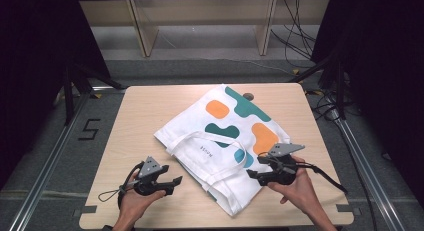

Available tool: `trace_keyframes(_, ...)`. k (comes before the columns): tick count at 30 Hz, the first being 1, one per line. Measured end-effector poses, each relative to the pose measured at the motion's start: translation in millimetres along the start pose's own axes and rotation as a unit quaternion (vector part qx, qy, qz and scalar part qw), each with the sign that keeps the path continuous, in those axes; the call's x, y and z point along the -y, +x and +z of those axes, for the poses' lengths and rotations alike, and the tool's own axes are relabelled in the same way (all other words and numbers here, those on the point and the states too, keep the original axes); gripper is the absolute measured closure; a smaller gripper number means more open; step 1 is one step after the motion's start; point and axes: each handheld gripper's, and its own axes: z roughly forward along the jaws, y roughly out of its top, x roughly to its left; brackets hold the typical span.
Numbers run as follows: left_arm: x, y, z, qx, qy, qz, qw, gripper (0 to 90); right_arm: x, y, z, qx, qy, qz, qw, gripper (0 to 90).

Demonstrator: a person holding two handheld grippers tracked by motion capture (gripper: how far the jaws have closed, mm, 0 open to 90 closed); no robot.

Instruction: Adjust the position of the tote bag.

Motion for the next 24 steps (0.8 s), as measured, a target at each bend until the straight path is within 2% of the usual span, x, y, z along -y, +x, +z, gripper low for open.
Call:
trace_keyframes(2, 3.0, 8.3, 0.8, -0.023, 0.014, 0.000, 0.9996, 32.5, 1.8, 10.8, 6.0, -0.007, 0.005, -0.004, 1.0000, 36.0)
trace_keyframes(3, 4.3, 11.3, 1.3, -0.024, 0.018, 0.000, 0.9995, 31.8, 2.8, 18.2, 9.7, -0.014, 0.012, -0.005, 0.9998, 35.4)
trace_keyframes(5, 6.4, 13.8, 1.9, -0.028, 0.019, -0.014, 0.9993, 31.5, 4.4, 28.4, 14.9, -0.027, 0.012, -0.007, 0.9995, 35.7)
trace_keyframes(6, 6.6, 17.1, 1.2, -0.026, 0.026, -0.009, 0.9993, 30.6, 5.0, 34.0, 18.1, -0.037, 0.014, -0.005, 0.9992, 35.4)
trace_keyframes(8, 7.9, 20.7, 1.2, -0.030, 0.027, -0.020, 0.9990, 29.8, 6.7, 46.7, 27.8, -0.033, 0.025, -0.020, 0.9989, 33.9)
trace_keyframes(10, 8.7, 22.8, 1.6, -0.033, 0.026, -0.028, 0.9987, 29.3, 8.6, 56.1, 34.7, -0.037, 0.028, -0.022, 0.9987, 32.5)
trace_keyframes(11, 9.5, 23.2, 2.7, -0.037, 0.019, -0.028, 0.9987, 29.0, 9.8, 62.8, 38.3, -0.035, 0.041, -0.024, 0.9983, 31.0)
trace_keyframes(13, 9.4, 23.5, 3.3, -0.036, 0.027, -0.036, 0.9983, 28.6, 13.7, 71.0, 45.7, -0.032, 0.039, -0.039, 0.9980, 28.4)
trace_keyframes(14, 9.6, 23.4, 3.4, -0.035, 0.026, -0.037, 0.9984, 28.5, 14.1, 73.6, 46.8, -0.034, 0.051, -0.049, 0.9969, 27.9)
trace_keyframes(15, 9.6, 24.4, 3.0, -0.034, 0.031, -0.027, 0.9985, 28.5, 15.2, 75.7, 50.1, -0.034, 0.044, -0.055, 0.9969, 27.9)
trace_keyframes(16, 9.5, 24.5, 3.5, -0.033, 0.031, -0.029, 0.9986, 28.5, 15.4, 78.7, 50.9, -0.031, 0.056, -0.054, 0.9965, 27.9)
trace_keyframes(17, 9.2, 24.5, 3.3, -0.034, 0.036, -0.029, 0.9983, 28.4, 16.5, 82.4, 54.3, -0.035, 0.047, -0.046, 0.9972, 28.6)
trace_keyframes(18, 9.5, 24.4, 3.8, -0.034, 0.036, -0.030, 0.9983, 28.3, 17.4, 82.3, 56.9, -0.030, 0.046, -0.054, 0.9970, 29.3)
trace_keyframes(19, 9.8, 24.1, 4.0, -0.033, 0.037, -0.031, 0.9983, 28.1, 17.3, 82.1, 57.7, -0.026, 0.059, -0.053, 0.9965, 29.4)
trace_keyframes(20, 10.1, 23.1, 5.0, -0.034, 0.031, -0.037, 0.9982, 28.1, 19.7, 82.8, 62.3, -0.013, 0.064, -0.047, 0.9967, 29.7)
trace_keyframes(21, 9.9, 23.4, 5.3, -0.037, 0.032, -0.036, 0.9981, 28.1, 20.1, 81.6, 63.5, -0.015, 0.070, -0.059, 0.9957, 30.9)
trace_keyframes(22, 10.0, 24.0, 5.1, -0.035, 0.034, -0.035, 0.9982, 28.0, 21.4, 82.7, 65.4, -0.015, 0.078, -0.055, 0.9953, 33.4)
trace_keyframes(23, 10.0, 24.9, 4.5, -0.034, 0.037, -0.031, 0.9982, 27.7, 23.9, 83.1, 69.0, -0.007, 0.075, -0.064, 0.9951, 38.3)
trace_keyframes(24, 9.9, 25.5, 4.1, -0.034, 0.039, -0.029, 0.9982, 27.6, 23.9, 83.1, 68.1, -0.007, 0.086, -0.068, 0.9940, 40.8)
